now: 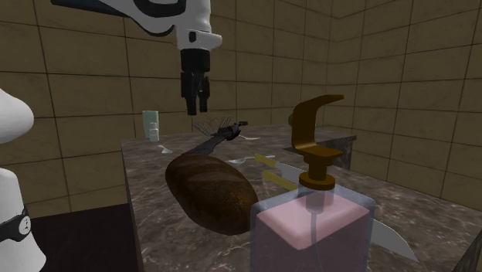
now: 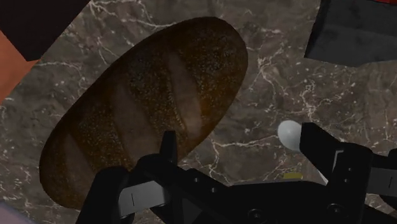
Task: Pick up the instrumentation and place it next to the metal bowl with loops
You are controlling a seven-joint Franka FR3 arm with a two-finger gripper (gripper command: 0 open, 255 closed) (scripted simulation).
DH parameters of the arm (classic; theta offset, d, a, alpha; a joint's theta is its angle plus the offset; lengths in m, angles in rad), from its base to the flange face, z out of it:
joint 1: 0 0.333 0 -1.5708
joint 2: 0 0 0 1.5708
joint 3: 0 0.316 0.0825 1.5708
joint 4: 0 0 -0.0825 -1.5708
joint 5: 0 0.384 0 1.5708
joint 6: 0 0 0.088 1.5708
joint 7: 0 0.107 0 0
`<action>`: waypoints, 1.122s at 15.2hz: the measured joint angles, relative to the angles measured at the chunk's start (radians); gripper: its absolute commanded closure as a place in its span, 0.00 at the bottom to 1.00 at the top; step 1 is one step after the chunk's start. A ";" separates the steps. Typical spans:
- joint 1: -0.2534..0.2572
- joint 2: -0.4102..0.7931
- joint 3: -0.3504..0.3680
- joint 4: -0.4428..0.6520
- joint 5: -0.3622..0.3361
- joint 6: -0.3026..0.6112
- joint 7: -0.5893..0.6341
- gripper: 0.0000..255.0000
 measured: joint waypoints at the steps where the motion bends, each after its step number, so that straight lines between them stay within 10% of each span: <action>1: -0.009 0.038 0.015 0.022 -0.008 0.017 0.048 0.00; 17: -0.073 0.649 0.009 0.496 -0.253 0.127 0.730 0.00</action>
